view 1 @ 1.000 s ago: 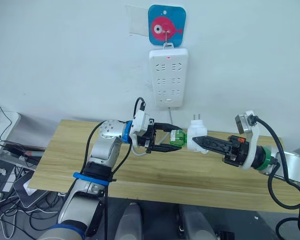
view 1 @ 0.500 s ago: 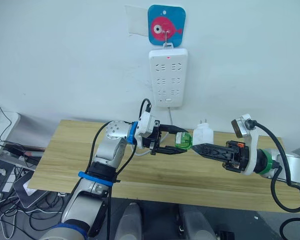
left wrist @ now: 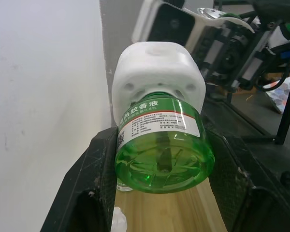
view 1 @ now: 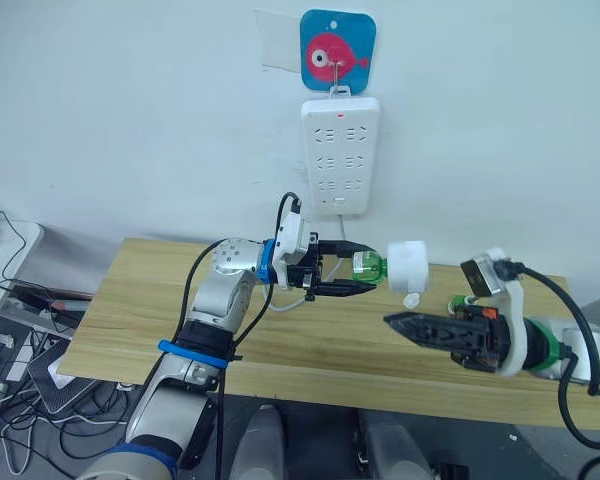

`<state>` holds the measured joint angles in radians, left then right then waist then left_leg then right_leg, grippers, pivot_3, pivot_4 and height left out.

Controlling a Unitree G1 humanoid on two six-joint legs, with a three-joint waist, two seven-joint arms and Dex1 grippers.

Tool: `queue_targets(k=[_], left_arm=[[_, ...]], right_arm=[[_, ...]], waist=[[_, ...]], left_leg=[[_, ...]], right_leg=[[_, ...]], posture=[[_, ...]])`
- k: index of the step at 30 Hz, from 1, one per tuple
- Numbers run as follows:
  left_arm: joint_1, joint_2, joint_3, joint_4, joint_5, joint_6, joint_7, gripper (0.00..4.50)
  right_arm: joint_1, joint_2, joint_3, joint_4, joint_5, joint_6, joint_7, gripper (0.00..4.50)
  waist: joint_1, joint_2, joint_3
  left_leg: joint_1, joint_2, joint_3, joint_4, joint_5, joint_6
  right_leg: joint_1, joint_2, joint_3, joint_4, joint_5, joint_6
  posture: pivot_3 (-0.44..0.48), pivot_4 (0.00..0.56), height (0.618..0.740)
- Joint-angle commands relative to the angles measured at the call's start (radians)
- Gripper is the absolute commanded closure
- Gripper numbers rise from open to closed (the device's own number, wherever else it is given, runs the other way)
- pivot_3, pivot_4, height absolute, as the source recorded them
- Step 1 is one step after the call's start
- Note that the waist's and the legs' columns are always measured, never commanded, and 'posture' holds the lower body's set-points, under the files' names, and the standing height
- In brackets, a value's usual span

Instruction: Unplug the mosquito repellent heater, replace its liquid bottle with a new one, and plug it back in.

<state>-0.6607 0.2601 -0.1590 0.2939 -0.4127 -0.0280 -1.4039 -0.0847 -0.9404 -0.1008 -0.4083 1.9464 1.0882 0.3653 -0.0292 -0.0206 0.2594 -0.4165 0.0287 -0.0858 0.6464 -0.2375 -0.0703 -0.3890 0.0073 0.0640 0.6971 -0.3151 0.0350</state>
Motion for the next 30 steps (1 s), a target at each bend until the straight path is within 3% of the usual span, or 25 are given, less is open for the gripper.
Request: queue_targets(k=[1,5,8,10,16,21,27,30], left_arm=[[-0.018,-0.007,0.013,-0.013,-0.008,-0.015,0.007,2.27],[-0.015,-0.001,0.013,-0.021,-0.014,-0.009,-0.003,2.27],[-0.01,0.006,0.007,-0.034,-0.025,0.011,-0.021,2.27],[-0.009,0.011,0.004,-0.039,-0.031,0.022,-0.036,2.27],[-0.029,0.024,0.006,-0.035,-0.041,0.057,-0.072,2.27],[-0.039,0.028,0.008,-0.067,-0.064,0.132,-0.072,2.27],[-0.034,0.032,0.018,-0.096,-0.077,0.179,-0.05,2.27],[-0.029,0.035,0.021,-0.1,-0.069,0.18,-0.036,2.27]], right_arm=[[0.082,-0.068,-0.07,-0.051,0.026,-0.007,0.075,0.04],[0.19,-0.178,-0.177,-0.011,0.026,0.014,0.066,0.04],[0.172,-0.203,-0.205,0.11,-0.004,-0.015,-0.006,0.04],[0.108,-0.178,-0.193,0.189,-0.063,-0.047,-0.048,0.57],[-0.153,-0.057,-0.113,0.358,-0.256,-0.075,-0.113,2.74],[-0.314,0.079,-0.045,0.412,-0.373,-0.032,-0.099,4.48],[-0.306,0.172,-0.038,0.334,-0.347,0.051,-0.124,4.48],[-0.262,0.185,-0.038,0.252,-0.244,0.082,-0.172,4.48]], waist=[[0.0,0.0,0.0],[0.0,0.0,0.0],[-0.004,0.0,0.0],[-0.004,0.0,0.0],[-0.007,0.0,-0.001],[-0.004,0.001,-0.001],[0.003,0.001,-0.001],[0.002,0.001,-0.001]], left_leg=[[0.0,0.0,0.0,0.0,0.0,0.0],[0.0,0.0,0.0,0.0,0.0,0.0],[0.001,0.0,0.001,0.001,0.0,0.0],[0.001,0.0,0.001,0.001,0.0,0.0],[0.001,0.0,0.002,0.001,0.001,0.0],[0.001,0.0,0.001,0.0,0.001,0.0],[-0.001,0.0,0.001,-0.001,0.001,0.0],[-0.001,0.0,0.001,0.0,0.001,0.0]], right_leg=[[0.0,0.0,0.0,0.0,0.0,0.0],[0.001,0.0,0.0,0.0,0.0,0.0],[0.001,0.0,0.001,0.0,0.0,0.0],[0.001,0.0,0.001,0.0,0.001,0.0],[0.0,0.001,0.002,0.001,0.001,0.0],[0.0,0.001,0.001,0.0,0.001,0.0],[-0.001,-0.001,0.0,-0.001,0.001,0.0],[-0.001,-0.002,0.0,-0.001,0.001,0.0]], posture=[[0.012,0.226,0.74],[0.008,0.218,0.74],[-0.003,0.217,0.74],[-0.005,0.215,0.74],[-0.008,0.215,0.74],[0.006,0.216,0.74],[0.02,0.221,0.74],[0.02,0.221,0.74]])
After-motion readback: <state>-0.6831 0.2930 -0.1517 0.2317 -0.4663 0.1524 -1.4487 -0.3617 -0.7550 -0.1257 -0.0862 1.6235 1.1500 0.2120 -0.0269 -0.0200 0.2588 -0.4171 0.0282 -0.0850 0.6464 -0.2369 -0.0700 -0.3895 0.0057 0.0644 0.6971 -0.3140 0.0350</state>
